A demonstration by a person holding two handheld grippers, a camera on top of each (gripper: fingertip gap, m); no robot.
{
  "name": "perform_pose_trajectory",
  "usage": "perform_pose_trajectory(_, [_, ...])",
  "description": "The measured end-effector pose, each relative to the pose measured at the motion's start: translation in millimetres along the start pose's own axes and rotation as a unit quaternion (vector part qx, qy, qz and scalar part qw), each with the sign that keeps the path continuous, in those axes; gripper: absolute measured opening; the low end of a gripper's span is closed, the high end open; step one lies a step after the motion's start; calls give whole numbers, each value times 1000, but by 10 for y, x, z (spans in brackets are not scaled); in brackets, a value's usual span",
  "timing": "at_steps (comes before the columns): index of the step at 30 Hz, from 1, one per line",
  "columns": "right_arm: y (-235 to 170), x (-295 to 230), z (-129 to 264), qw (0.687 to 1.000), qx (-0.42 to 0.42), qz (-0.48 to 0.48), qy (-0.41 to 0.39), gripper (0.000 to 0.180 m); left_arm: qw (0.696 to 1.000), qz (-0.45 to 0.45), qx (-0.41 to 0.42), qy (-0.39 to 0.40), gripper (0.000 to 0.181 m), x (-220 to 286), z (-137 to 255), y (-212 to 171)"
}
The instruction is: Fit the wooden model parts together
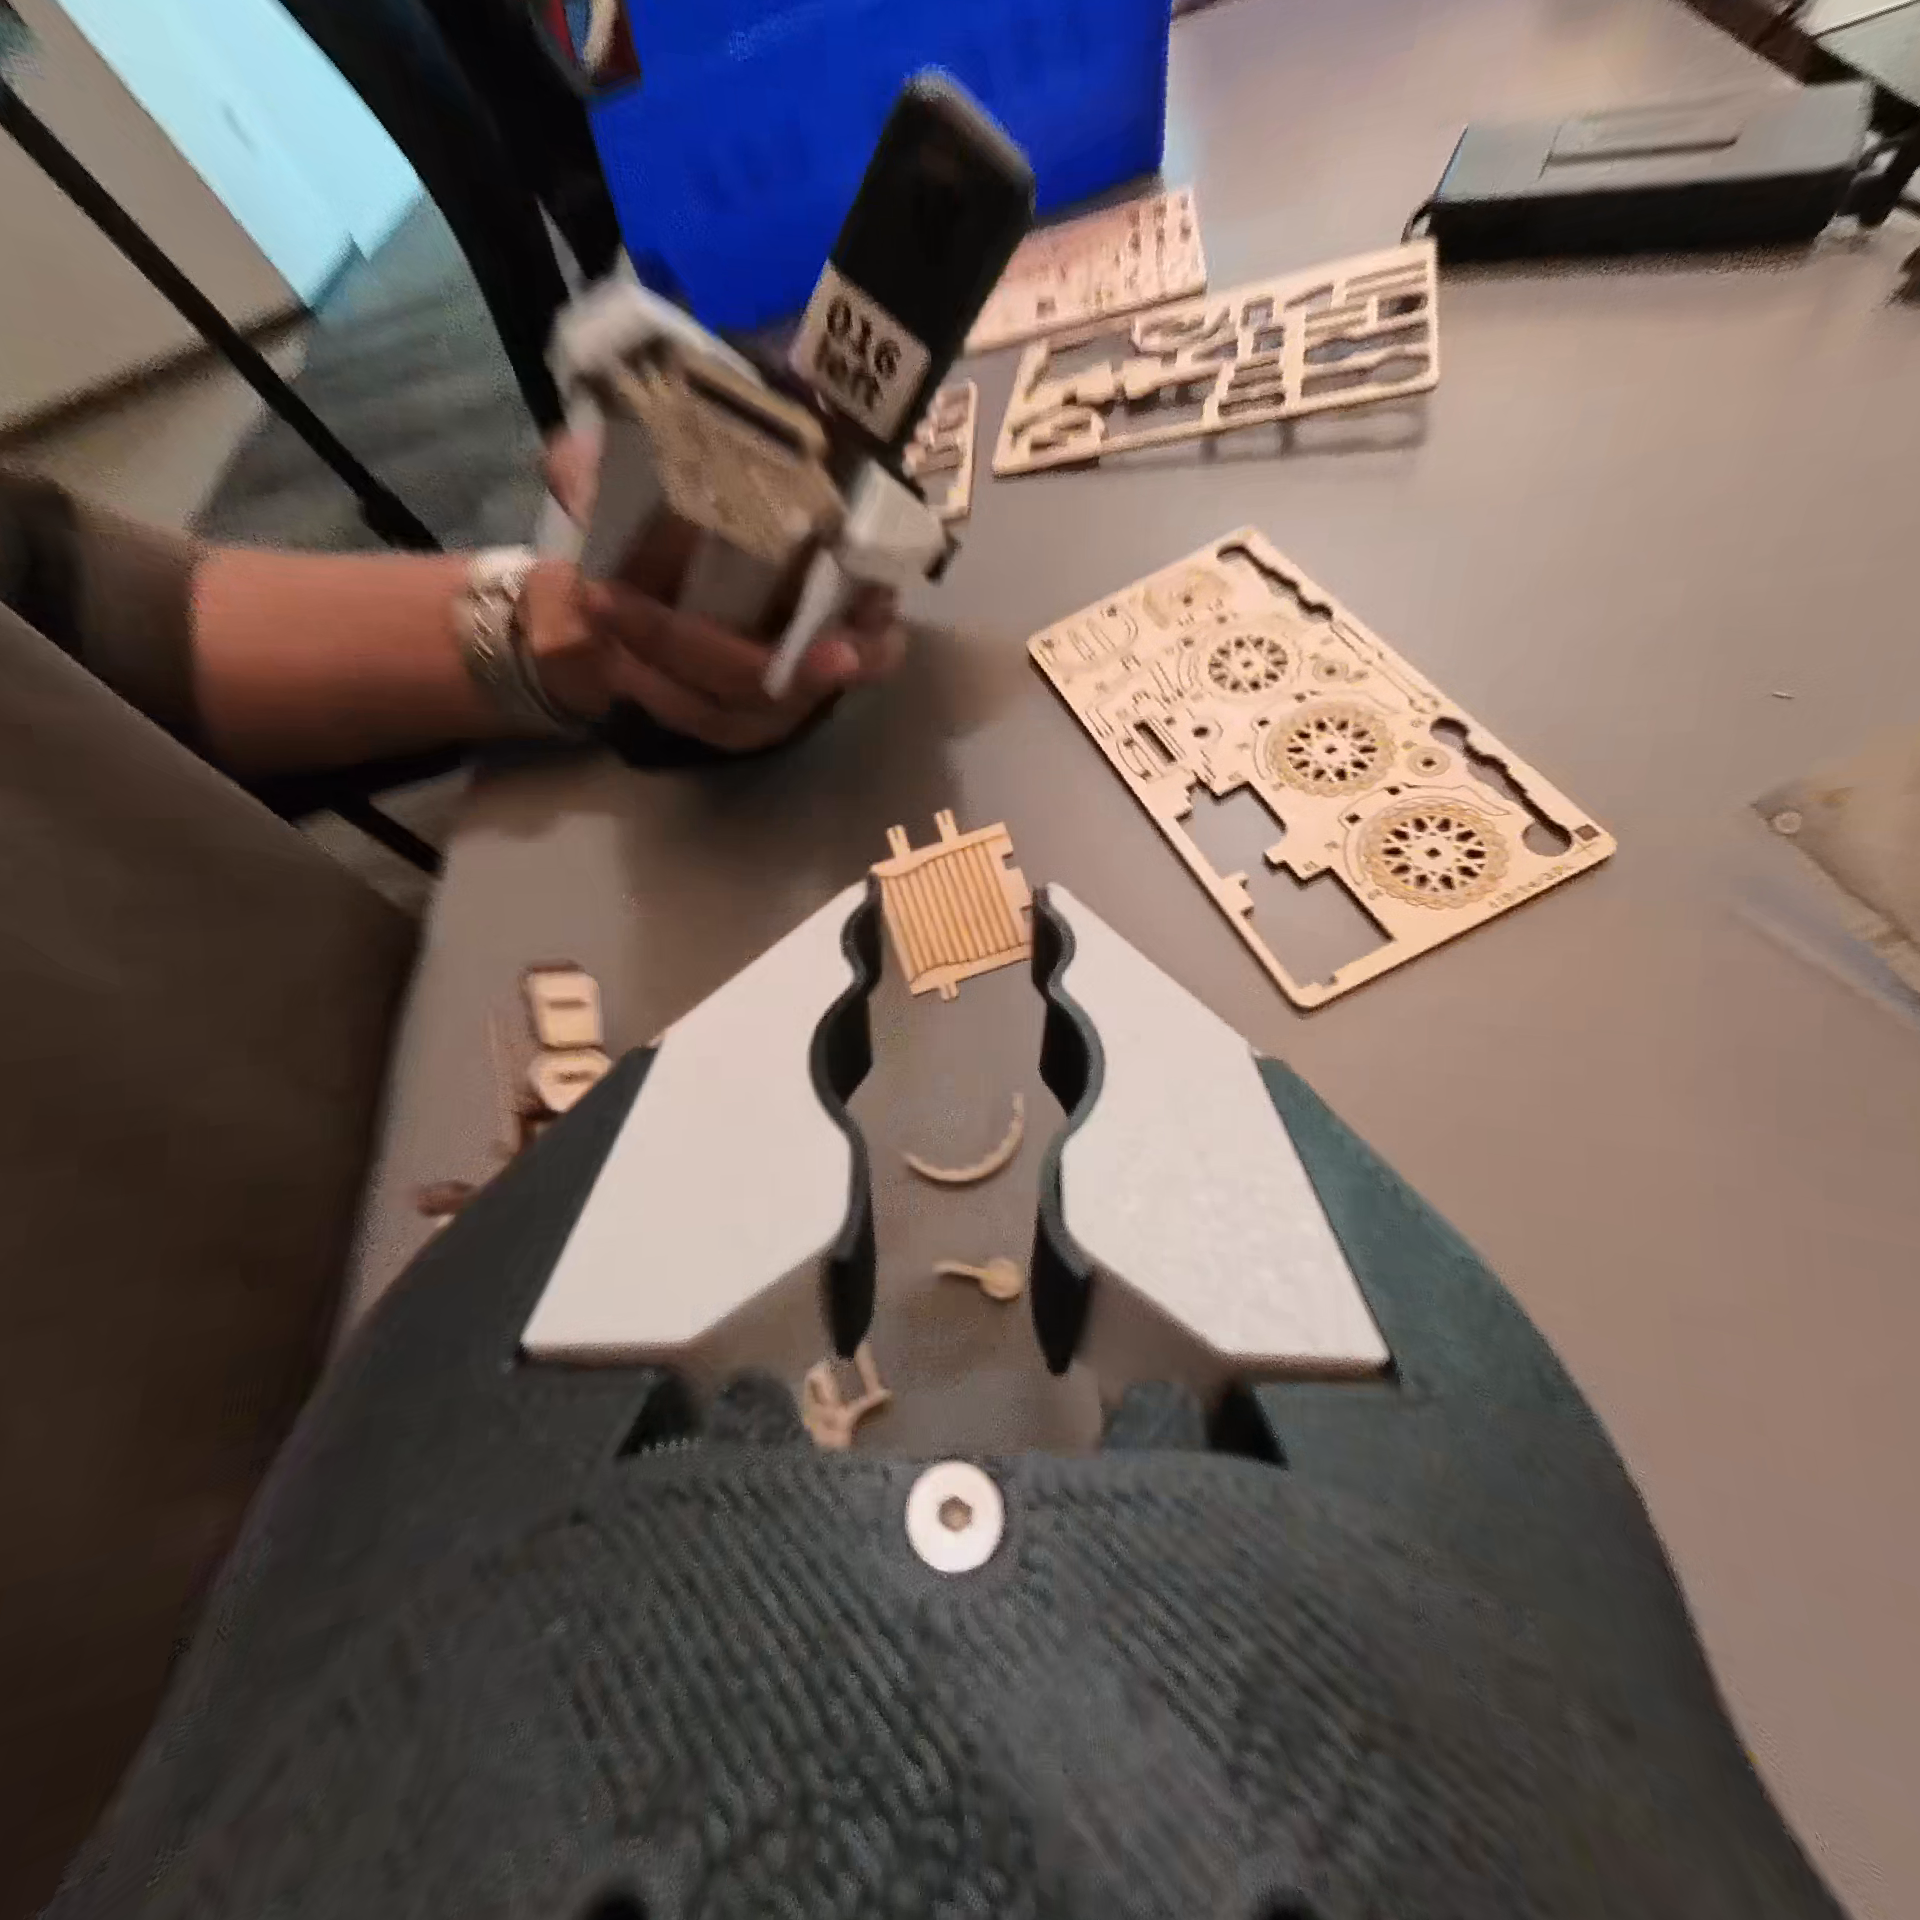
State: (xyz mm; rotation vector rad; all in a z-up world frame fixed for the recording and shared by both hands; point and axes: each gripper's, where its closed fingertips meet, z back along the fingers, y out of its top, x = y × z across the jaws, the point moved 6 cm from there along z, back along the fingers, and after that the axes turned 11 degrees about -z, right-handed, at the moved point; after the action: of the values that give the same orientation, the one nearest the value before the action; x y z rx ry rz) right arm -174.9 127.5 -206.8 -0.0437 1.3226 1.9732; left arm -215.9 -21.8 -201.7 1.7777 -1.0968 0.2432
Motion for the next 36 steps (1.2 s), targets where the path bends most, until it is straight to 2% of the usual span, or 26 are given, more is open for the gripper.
perform_pose_trajectory(1, [44,-67,59,1000,16,-20,11,28,1000,-17,-17,18,42,-13,-18,-27])
perform_pose_trajectory(3, [104,-181,143,998,36,-55,23,28,996,-55,-53,51,42,-20,-66,-77])
perform_pose_trajectory(7, [80,-327,154,996,14,-83,-1,28,985,-120,-94,79,43,31,-173,-145])
perform_pose_trajectory(12, [66,-444,122,990,8,-140,30,28,970,-169,-138,107,43,35,-255,-228])
perform_pose_trajectory(14, [43,-403,134,990,1,-142,18,28,962,-187,-161,116,43,43,-292,-268])
perform_pose_trajectory(19, [11,-372,171,988,3,-151,35,28,960,-187,-175,109,43,47,-343,-324])
perform_pose_trajectory(29, [63,-408,141,990,-13,-139,12,28,976,-143,-146,74,43,-7,-323,-338])
perform_pose_trajectory(36, [37,-396,146,990,-29,-136,-11,28,976,-140,-149,80,43,-49,-341,-362])
